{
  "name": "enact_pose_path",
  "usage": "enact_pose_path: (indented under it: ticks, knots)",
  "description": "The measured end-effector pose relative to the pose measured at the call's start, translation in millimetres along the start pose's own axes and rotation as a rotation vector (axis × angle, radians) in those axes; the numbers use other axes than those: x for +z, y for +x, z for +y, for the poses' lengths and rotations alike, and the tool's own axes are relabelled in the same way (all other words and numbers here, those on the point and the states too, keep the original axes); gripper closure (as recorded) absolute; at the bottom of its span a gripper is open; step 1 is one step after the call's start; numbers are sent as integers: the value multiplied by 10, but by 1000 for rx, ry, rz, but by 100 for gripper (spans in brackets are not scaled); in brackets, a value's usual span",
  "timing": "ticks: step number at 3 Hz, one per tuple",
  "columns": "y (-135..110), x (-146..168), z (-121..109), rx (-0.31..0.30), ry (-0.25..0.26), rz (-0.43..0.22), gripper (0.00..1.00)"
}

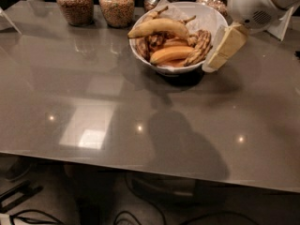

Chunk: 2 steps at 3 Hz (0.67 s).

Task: Pick banana from white bowl

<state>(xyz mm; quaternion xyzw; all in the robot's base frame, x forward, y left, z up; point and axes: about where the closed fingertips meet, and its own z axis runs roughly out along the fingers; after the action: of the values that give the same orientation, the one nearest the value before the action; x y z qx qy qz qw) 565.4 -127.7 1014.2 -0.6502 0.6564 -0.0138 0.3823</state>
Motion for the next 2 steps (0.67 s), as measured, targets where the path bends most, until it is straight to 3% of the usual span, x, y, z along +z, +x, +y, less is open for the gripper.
enact_pose_path:
  ticks: [1,2]
  knots:
    - [0,1,-1,0,0,0,0]
    - [25,170,-164,-14,12,4,0]
